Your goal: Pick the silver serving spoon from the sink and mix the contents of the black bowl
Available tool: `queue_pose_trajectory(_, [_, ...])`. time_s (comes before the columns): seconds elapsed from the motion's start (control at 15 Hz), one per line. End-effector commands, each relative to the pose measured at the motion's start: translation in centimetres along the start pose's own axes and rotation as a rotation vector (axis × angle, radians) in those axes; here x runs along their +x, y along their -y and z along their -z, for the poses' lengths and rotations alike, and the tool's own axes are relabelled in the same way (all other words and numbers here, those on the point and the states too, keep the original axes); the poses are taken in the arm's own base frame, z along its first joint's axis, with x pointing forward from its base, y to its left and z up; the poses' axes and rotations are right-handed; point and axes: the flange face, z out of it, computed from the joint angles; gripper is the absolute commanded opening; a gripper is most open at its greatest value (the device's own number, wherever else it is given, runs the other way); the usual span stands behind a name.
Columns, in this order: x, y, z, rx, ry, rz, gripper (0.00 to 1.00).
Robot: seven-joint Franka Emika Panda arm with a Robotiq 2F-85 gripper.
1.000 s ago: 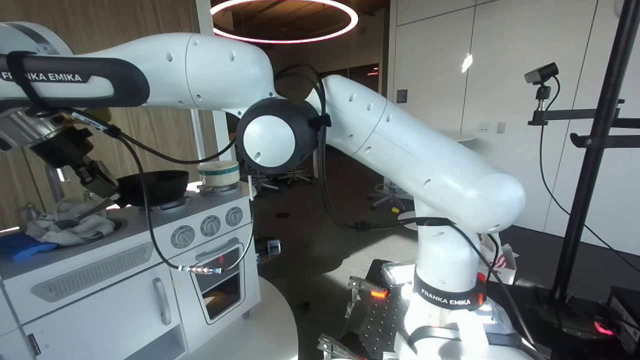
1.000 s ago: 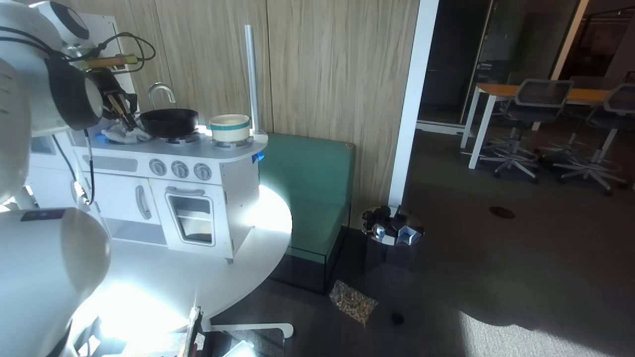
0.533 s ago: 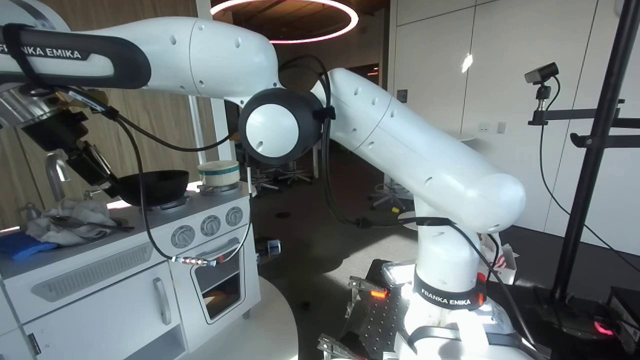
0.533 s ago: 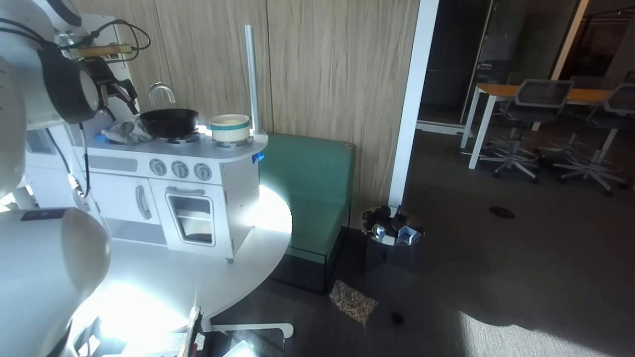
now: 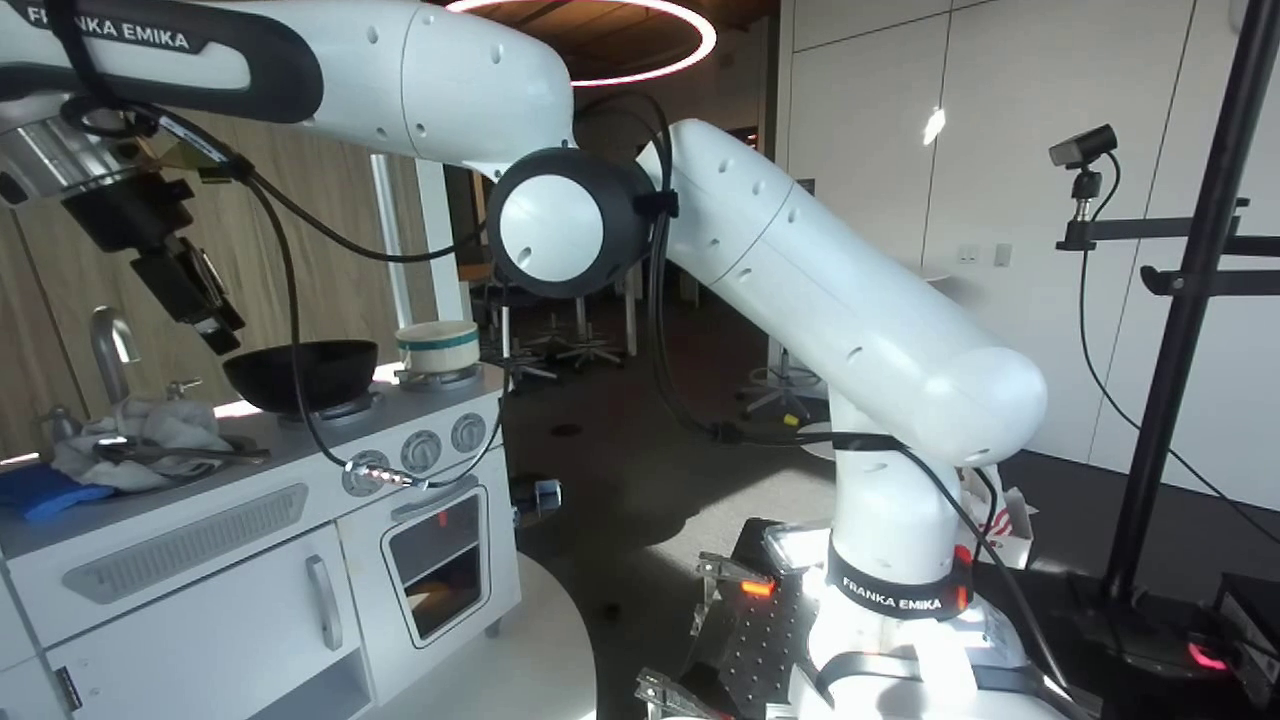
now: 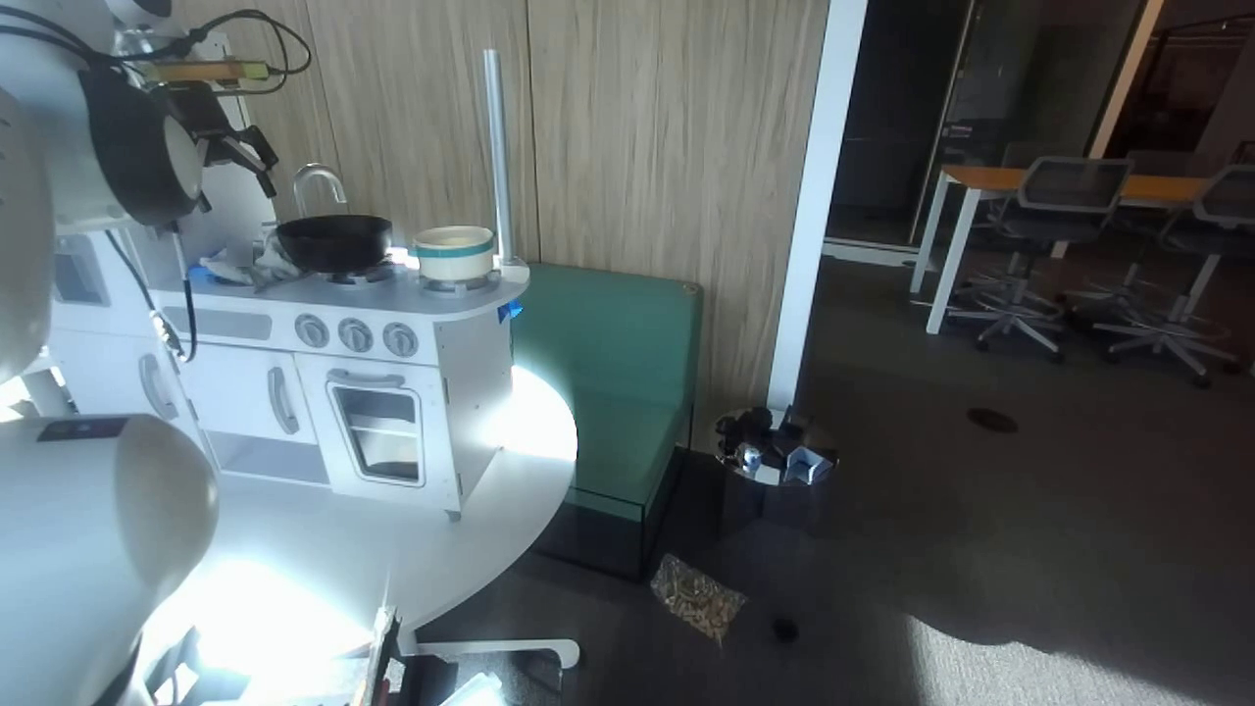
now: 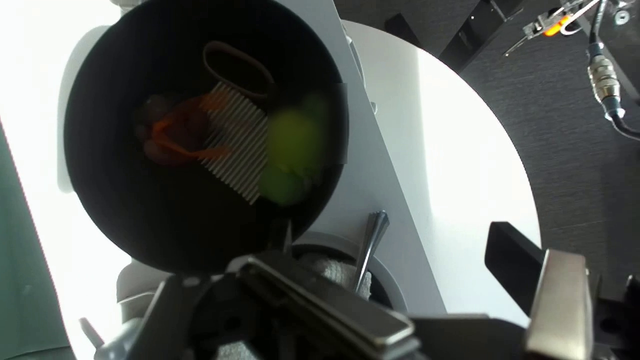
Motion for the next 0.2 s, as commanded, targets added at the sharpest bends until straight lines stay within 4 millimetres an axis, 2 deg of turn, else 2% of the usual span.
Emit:
queue_pose_trajectory(0.0, [-2.1,2.4,5.0,0.009,-0.086,-0.008,1.0])
queue_pose_trajectory(0.13, [-2.7,3.1,7.2,-0.026,-0.138,-0.025,1.0])
